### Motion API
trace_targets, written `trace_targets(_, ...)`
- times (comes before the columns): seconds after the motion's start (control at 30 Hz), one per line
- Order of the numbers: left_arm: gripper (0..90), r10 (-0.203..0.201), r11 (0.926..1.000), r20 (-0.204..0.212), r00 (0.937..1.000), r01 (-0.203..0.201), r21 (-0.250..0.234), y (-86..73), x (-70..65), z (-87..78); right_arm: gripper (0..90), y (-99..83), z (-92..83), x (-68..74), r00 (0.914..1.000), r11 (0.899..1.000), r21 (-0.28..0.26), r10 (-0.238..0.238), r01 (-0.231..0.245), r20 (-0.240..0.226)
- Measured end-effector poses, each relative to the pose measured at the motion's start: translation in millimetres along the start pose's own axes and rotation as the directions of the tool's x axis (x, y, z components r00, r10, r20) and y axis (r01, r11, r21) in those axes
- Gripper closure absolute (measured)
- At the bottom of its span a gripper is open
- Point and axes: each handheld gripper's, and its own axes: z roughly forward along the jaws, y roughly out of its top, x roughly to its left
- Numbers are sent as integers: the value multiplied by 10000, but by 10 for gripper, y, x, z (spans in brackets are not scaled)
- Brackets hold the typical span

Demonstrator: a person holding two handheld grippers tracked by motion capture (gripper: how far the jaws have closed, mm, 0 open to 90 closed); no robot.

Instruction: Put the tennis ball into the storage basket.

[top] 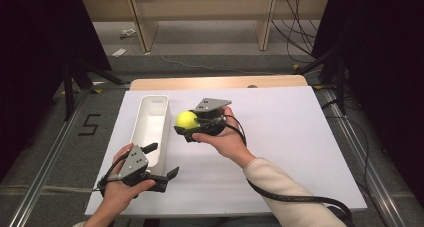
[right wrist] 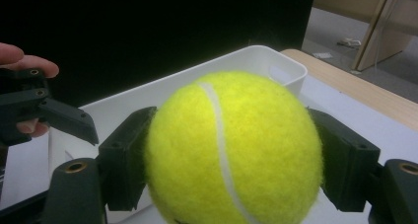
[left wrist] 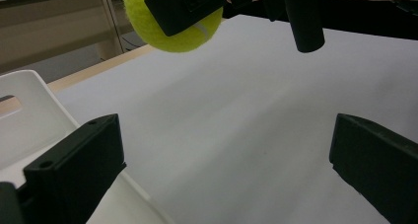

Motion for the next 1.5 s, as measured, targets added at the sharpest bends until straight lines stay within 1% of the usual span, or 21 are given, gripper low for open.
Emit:
trace_targets(0.27, 0, -1, 10000, 23, 10000, 1, -8, 1, -4, 0, 259, 15, 39, 28, 10000, 10000, 29, -50, 50, -58)
trace_targets(0.3, 0, 986, 9951, -194, 9949, -986, 11, 25, 59, -11, 259, 16, 45, 33, 10000, 10000, 27, -72, 72, -48)
trace_targets(0.33, 0, 1260, 9920, -63, 9920, -1260, 7, 34, 80, -5, 259, 17, 51, 40, 9999, 10000, 31, -80, 80, -64)
trace_targets(0.37, 0, 1412, 9900, 26, 9900, -1412, 6, 39, 91, -2, 259, 18, 55, 44, 9999, 9999, 57, -123, 123, -75)
trace_targets(0.4, 0, 1367, 9906, -15, 9906, -1367, 10, 37, 89, -3, 259, 19, 60, 51, 9999, 9999, 62, -110, 110, -78)
trace_targets(0.47, 0, 1155, 9933, -155, 9932, -1155, 6, 31, 75, -7, 259, 21, 72, 57, 9998, 9999, 57, -152, 153, -95)
trace_targets(0.87, 0, 1059, 9944, -132, 9943, -1059, 12, 30, 62, -1, 259, 19, 100, 77, 9997, 9997, 71, -231, 231, -54)
trace_targets(1.0, 0, 1181, 9930, -120, 9929, -1181, 17, 33, 67, -1, 259, 28, 106, 81, 9997, 9996, 95, -255, 255, -21)
trace_targets(1.1, 0, 1096, 9940, -119, 9939, -1096, 3, 33, 59, -3, 259, 28, 114, 87, 9996, 9996, 75, -275, 275, -4)
trace_targets(1.13, 0, 18, 10000, 137, 9999, -18, -1, 7, -19, 3, 259, 28, 116, 88, 9996, 9996, 83, -287, 287, -7)
trace_targets(1.5, 0, 78, 10000, 164, 9998, -78, 9, 11, -36, 2, 259, 34, 145, 70, 9998, 9997, 107, -199, 199, 33)
